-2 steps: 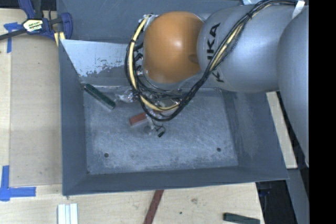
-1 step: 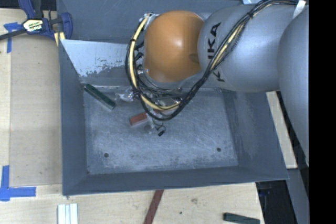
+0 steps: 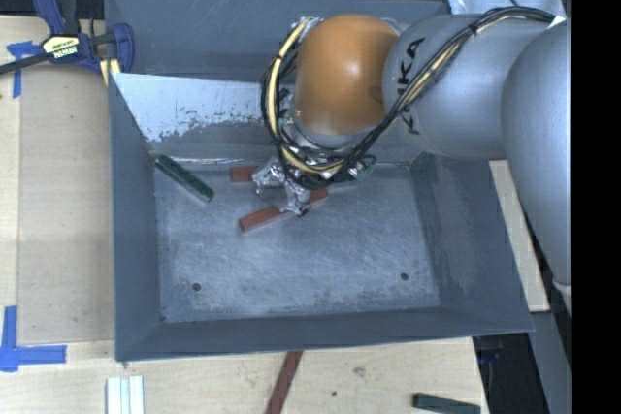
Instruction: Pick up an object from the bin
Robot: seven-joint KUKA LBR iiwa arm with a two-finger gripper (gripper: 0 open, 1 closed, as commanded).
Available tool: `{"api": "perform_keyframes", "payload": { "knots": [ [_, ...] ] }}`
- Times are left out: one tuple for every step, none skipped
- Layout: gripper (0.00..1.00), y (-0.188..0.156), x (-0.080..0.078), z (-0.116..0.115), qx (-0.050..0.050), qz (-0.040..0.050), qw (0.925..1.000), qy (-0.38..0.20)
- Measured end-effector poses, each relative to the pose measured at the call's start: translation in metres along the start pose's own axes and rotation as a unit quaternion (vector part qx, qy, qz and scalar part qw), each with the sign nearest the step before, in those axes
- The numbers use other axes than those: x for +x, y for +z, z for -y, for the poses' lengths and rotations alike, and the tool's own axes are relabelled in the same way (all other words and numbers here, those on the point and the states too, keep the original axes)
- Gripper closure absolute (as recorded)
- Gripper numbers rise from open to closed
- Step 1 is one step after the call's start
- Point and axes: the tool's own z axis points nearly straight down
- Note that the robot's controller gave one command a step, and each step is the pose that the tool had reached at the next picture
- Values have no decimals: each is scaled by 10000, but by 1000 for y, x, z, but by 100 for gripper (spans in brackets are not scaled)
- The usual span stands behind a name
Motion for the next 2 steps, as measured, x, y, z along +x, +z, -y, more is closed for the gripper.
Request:
{"api": "perform_keyframes", "payload": {
  "knots": [
    [0,0,0,0,-2,-1,10000,7],
    [0,0,0,0,-2,-2,10000,9]
  ]
}}
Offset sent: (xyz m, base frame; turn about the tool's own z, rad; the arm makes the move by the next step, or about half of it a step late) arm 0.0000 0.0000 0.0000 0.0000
